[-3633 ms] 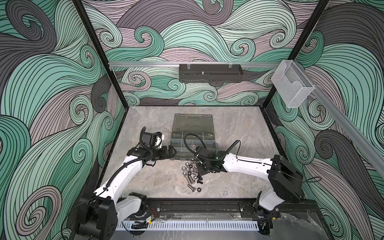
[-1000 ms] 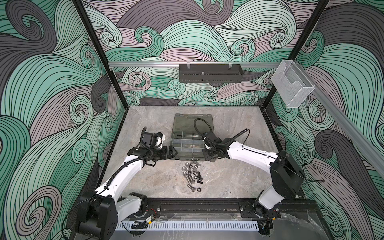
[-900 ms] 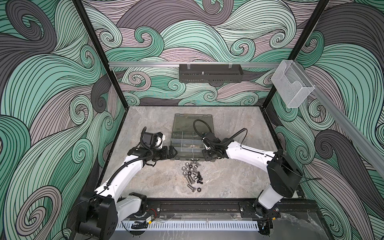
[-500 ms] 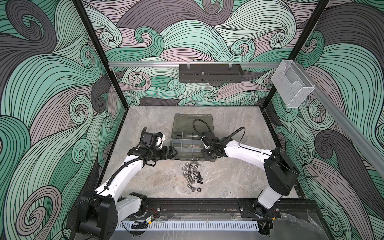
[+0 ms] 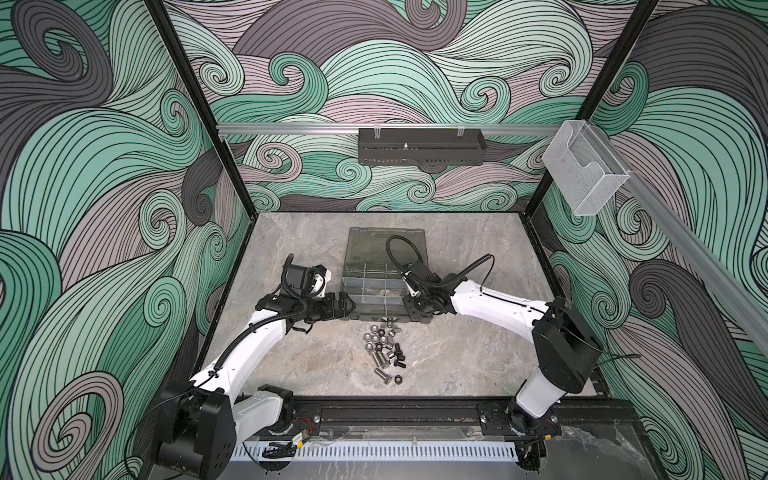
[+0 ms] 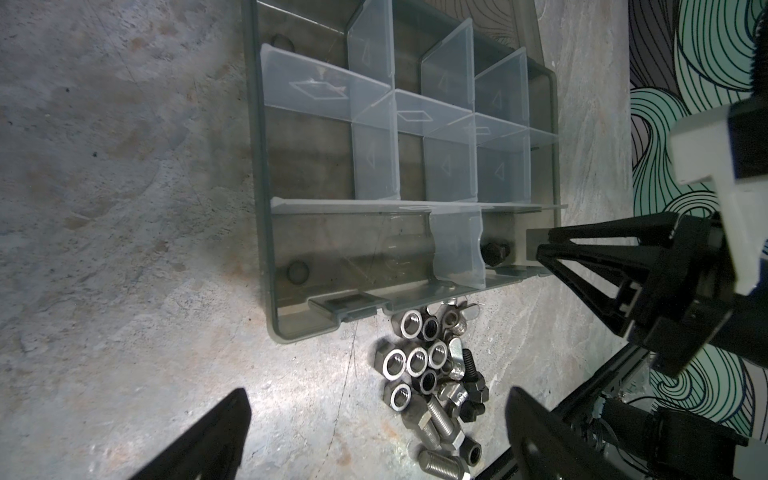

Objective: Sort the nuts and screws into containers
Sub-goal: 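Lift the black bolt into the box compartment nearest the robot and release, then move the right gripper back down onto a second black bolt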

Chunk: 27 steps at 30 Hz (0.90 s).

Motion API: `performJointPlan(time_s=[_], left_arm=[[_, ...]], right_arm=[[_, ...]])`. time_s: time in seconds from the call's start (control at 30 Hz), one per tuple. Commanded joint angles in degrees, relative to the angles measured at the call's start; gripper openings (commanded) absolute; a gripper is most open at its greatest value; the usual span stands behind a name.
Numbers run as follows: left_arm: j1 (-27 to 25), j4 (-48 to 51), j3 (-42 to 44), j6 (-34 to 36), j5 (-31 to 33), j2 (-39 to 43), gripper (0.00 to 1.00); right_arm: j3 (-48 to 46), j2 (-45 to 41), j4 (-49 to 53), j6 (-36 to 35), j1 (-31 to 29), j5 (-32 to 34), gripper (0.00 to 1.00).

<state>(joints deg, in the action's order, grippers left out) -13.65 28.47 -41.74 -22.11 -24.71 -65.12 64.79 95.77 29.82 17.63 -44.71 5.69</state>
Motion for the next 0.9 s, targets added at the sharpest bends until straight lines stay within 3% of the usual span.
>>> performJointPlan(time_s=[0.0, 0.47, 0.87], left_arm=[[-0.43, 0.93, 0.31, -0.57, -0.87, -0.36, 0.98], [-0.49, 2.16, -1.03, -0.37, -0.30, -1.50, 0.99], [-0.24, 7.32, -8.54, 7.03, 0.53, -6.01, 0.98]], right_arm=[[-0.26, -2.47, 1.01, 0.14, 0.24, -0.93, 0.29], [-6.64, -9.82, 1.33, 1.48, -3.29, -3.19, 0.30], [-9.80, -11.61, 1.03, 5.46, -8.71, -2.80, 0.30]])
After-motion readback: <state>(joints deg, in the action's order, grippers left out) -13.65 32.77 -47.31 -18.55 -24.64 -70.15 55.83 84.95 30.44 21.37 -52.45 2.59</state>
